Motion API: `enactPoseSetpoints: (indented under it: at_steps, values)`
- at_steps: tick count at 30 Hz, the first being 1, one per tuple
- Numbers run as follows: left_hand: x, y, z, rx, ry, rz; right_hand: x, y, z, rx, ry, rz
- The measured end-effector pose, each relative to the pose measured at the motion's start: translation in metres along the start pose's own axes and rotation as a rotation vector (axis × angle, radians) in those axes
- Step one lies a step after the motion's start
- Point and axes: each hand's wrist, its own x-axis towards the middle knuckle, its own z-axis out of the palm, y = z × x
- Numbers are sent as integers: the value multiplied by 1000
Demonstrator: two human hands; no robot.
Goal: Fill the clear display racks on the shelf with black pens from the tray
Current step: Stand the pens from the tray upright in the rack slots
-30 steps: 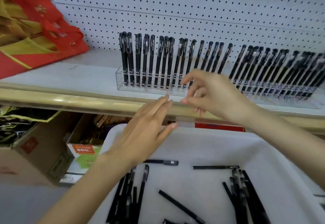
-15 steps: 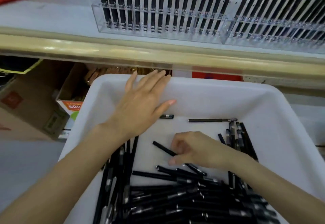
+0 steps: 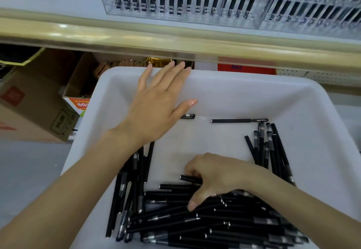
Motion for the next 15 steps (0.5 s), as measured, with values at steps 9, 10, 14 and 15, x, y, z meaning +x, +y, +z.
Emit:
enactPoseSetpoints:
  at_steps: [9, 10, 14, 15]
  values:
    - [0, -1, 0, 8, 11, 4, -2, 5, -4, 220, 66, -38]
    - [-1, -1, 0, 7, 14, 5, -3, 5, -6, 246, 73, -39]
    - [-1, 0, 0, -9, 11, 6, -5, 7, -15, 369, 54, -57]
    - [-1, -1, 0, -11, 11, 8, -6, 8, -16, 433, 49, -54]
